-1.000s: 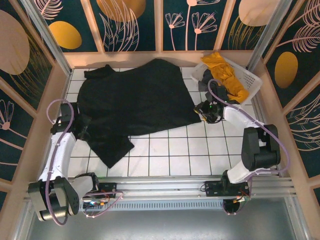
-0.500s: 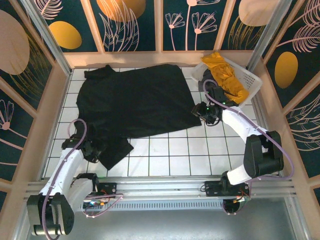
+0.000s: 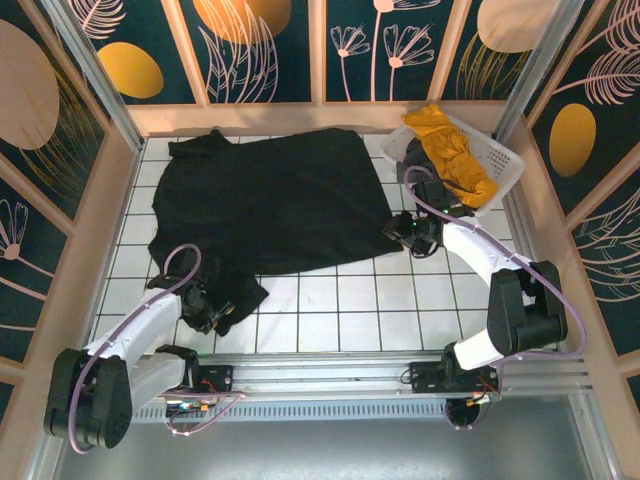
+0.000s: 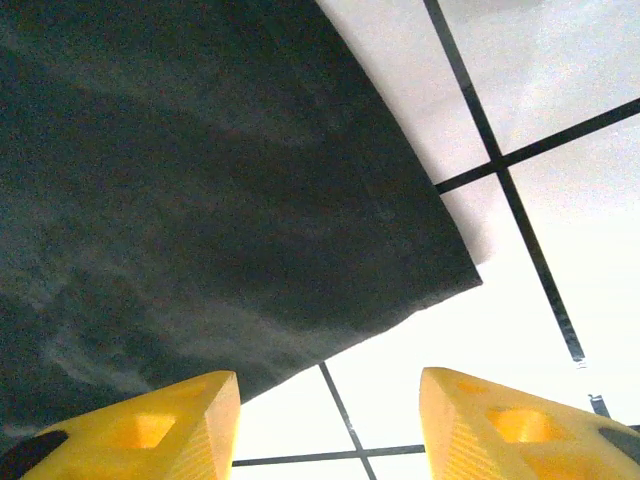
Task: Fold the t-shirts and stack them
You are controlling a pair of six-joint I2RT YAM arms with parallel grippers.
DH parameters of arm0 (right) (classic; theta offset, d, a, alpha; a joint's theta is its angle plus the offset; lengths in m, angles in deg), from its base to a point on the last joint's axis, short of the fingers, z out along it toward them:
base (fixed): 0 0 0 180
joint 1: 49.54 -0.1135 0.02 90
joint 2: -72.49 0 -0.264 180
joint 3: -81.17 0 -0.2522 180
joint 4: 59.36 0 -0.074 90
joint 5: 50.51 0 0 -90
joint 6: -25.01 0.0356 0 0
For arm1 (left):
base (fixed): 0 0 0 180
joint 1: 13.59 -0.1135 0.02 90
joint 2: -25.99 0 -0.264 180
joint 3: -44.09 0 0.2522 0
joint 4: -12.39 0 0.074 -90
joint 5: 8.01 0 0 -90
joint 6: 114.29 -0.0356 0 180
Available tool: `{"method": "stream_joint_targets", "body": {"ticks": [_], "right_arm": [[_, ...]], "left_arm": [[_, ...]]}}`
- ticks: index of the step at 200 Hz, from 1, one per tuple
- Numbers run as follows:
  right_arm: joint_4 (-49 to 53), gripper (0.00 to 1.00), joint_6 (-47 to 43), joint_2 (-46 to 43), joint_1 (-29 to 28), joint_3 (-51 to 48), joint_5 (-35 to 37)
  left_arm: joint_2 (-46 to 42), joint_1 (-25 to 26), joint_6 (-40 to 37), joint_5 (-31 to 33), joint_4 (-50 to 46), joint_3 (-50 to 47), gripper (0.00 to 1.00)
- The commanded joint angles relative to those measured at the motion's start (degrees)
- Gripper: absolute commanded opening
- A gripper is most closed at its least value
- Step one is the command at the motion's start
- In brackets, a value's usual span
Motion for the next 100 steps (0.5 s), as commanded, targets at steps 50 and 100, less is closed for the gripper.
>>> {"method": "stream_joint_targets", "body": {"ticks": [50,100], "right_arm": [[0.61,0.51,1.66,3.69,-0.38,0.36,10.72],[-0.01,0.5,0.91,8.16,-1.38,2.1,10.55]], "left_arm": [[-6.09,1.78,5.4,15.82,-8.37,8.48,0.0],[-11.6,1.84,12.35,19.09,-15.16,15.49,0.0]]}}
